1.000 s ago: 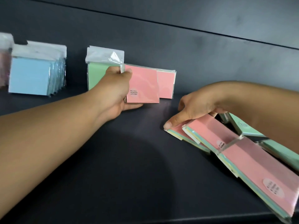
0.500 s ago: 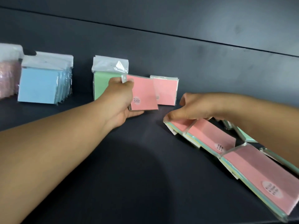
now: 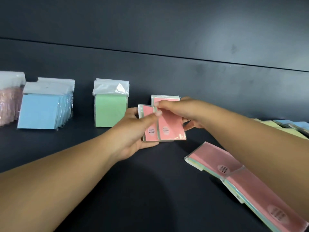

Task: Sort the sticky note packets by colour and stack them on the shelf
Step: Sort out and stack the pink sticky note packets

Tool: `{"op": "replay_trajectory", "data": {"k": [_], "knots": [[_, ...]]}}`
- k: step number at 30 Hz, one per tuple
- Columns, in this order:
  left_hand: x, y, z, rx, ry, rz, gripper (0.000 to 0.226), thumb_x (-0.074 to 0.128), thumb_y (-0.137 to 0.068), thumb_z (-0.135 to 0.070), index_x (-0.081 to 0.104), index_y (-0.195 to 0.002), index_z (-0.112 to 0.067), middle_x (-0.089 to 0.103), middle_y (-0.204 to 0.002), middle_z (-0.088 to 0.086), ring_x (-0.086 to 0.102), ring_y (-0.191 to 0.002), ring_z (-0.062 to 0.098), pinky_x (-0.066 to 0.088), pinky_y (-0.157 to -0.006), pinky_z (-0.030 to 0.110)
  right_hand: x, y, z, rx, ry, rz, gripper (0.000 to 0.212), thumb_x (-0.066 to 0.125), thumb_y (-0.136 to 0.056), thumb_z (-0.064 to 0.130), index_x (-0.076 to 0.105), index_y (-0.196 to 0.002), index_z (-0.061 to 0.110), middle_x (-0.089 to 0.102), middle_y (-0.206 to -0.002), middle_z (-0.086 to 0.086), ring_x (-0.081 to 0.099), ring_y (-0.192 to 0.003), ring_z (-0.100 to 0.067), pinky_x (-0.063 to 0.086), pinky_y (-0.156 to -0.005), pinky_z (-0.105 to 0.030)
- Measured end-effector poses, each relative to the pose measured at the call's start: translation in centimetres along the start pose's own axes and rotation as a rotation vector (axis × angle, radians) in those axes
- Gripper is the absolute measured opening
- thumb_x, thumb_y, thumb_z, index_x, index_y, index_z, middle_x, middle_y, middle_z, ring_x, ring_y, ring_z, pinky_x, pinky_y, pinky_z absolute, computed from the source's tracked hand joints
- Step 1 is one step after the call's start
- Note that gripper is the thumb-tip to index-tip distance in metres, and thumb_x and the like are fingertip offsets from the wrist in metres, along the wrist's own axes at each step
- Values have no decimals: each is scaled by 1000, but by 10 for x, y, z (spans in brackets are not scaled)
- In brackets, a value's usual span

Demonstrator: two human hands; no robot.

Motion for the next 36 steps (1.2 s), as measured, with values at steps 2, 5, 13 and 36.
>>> {"op": "replay_trajectory", "data": {"k": [2,5,13,36], "knots": [[-1,-1,1,12,-9,11,34,64,-83,-3,43,-102,-22,65,-102,4,66,-86,20,54,-73,40,6,1,4,1,-44,26,43,64,-77,52,62,-107,22,69,-99,3,66,-87,-17,52,-76,-32],[-3,-1,0,34,14,-8,36,62,-81,5,44,-94,-23,63,-99,3,64,-85,20,54,-70,41,10,1,7,-6,-122,41,43,65,-79,48,62,-110,17,67,-101,1,65,-88,-19,53,-79,-34],[-6,-4,-7,122,16,-31,32,57,-86,2,44,-91,-27,62,-92,0,63,-77,17,53,-60,36,-9,8,0,-46,-258,43,28,67,-80,40,59,-89,14,59,-92,-4,61,-80,-20,55,-76,-32],[1,0,-3,185,-84,-40,33,63,-84,-3,43,-88,-30,63,-93,-3,63,-79,16,53,-64,38,-42,55,-72,136,219,28,76,85,-57,38,42,-116,17,59,-111,-4,59,-105,-24,49,-92,-36]]}}
Point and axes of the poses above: each hand's wrist, its own y-axis away from the middle knuckle, its own x-axis out of the palm, z = x × y, the point moved 6 cm from there along -y, towards the middle knuckle
